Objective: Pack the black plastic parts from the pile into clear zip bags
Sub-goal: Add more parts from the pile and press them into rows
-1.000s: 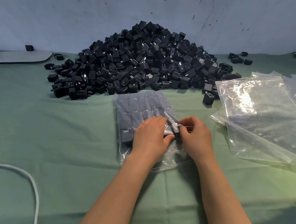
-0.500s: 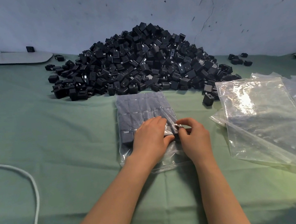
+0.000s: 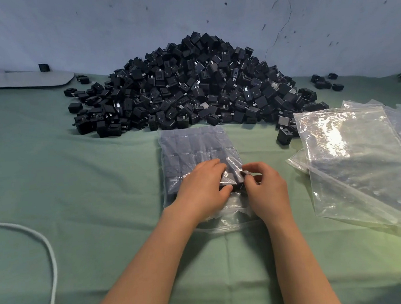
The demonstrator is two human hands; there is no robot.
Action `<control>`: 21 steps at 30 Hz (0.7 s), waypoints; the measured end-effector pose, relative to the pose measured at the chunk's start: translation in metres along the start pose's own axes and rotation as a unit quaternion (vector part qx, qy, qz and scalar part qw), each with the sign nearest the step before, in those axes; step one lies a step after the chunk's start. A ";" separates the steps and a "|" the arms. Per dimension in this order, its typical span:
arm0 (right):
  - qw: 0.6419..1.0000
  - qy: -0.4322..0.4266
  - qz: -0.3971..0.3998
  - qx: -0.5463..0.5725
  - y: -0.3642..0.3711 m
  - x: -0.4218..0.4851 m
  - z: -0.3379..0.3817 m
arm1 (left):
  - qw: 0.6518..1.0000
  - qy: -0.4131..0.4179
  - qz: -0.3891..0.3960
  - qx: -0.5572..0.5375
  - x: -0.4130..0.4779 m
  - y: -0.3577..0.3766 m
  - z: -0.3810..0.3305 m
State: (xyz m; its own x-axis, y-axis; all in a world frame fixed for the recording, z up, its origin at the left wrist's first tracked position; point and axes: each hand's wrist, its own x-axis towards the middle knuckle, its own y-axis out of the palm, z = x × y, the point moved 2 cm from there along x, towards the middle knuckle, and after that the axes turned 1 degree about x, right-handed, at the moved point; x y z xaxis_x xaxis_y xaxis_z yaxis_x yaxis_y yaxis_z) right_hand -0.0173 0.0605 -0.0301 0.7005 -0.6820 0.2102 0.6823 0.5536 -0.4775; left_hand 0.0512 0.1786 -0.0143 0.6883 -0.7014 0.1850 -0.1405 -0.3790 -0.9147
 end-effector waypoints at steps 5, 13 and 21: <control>1.000 0.000 -0.007 0.005 -0.001 0.000 0.000 | 1.000 0.006 -0.014 0.005 0.000 0.000 -0.001; 1.000 -0.002 -0.013 0.011 -0.002 -0.001 0.001 | 0.999 0.016 -0.035 0.006 -0.001 0.000 -0.003; 1.000 -0.006 -0.010 0.007 -0.003 -0.001 0.001 | 0.999 -0.015 -0.026 -0.045 -0.001 -0.004 0.001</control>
State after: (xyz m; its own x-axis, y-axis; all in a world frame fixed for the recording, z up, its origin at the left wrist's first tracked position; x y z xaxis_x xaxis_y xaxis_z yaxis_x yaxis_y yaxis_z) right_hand -0.0200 0.0605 -0.0280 0.6886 -0.6879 0.2294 0.6992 0.5462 -0.4613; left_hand 0.0519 0.1814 -0.0113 0.7176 -0.6614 0.2182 -0.1668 -0.4674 -0.8681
